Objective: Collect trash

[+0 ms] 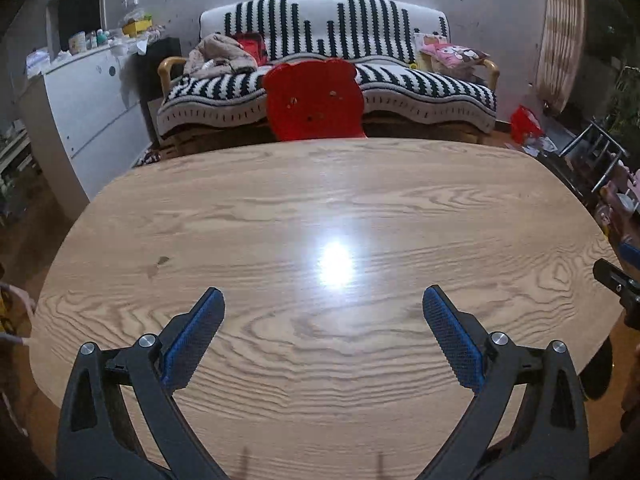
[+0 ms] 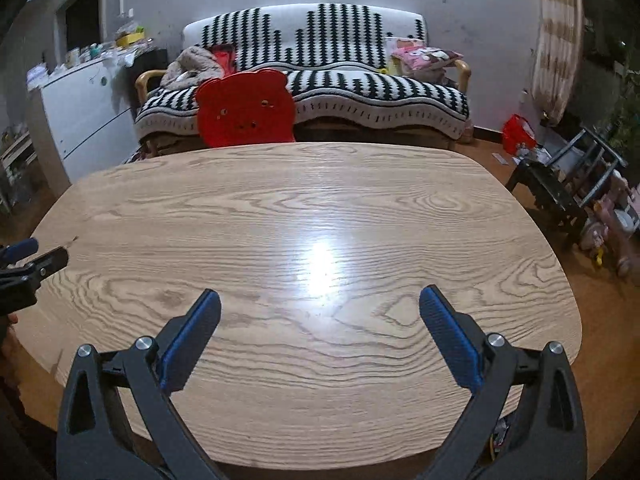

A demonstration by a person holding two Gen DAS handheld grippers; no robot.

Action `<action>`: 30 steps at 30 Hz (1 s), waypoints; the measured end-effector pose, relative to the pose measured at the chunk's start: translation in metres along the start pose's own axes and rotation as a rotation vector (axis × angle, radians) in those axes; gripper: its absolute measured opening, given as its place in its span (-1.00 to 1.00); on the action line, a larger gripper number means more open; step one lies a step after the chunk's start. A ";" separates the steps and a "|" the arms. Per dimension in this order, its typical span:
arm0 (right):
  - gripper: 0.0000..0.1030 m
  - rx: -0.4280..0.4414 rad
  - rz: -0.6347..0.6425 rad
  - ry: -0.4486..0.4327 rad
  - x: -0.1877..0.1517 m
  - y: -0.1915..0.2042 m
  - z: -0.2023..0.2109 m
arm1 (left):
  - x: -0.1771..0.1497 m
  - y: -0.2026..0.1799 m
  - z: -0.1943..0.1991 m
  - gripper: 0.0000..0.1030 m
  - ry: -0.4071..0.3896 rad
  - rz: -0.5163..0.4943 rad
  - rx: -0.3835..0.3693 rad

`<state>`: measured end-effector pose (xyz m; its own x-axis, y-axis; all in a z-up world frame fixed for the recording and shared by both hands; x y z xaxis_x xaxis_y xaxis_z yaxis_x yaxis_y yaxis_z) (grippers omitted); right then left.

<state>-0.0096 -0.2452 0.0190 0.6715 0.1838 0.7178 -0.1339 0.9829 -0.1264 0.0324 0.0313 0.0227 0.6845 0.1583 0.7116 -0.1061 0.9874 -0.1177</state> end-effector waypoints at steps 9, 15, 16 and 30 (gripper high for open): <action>0.86 0.004 -0.044 0.024 -0.001 -0.017 -0.014 | 0.000 -0.004 -0.006 0.87 -0.003 -0.007 0.000; 0.86 0.008 -0.028 0.025 0.002 -0.016 -0.017 | 0.003 -0.002 -0.015 0.87 0.005 0.020 0.015; 0.86 0.007 -0.025 0.023 0.002 -0.017 -0.016 | 0.001 -0.004 -0.015 0.87 0.011 0.026 0.009; 0.86 0.006 -0.017 0.025 -0.001 -0.018 -0.016 | -0.001 -0.008 -0.019 0.87 0.014 0.038 0.007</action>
<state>0.0037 -0.2634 0.0094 0.6916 0.1677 0.7025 -0.1271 0.9858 -0.1102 0.0457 0.0232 0.0098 0.6901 0.1957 0.6968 -0.1374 0.9807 -0.1394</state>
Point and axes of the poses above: each gripper's, at about its wrist camera, not at the fingertips, and z roughly against the way its jaws point, y to its left, x to its top, the point moved 5 cm from there along -z, roughly the way its jaws point, and after that the axes turned 11 degrees about z, right-handed, at the moved point
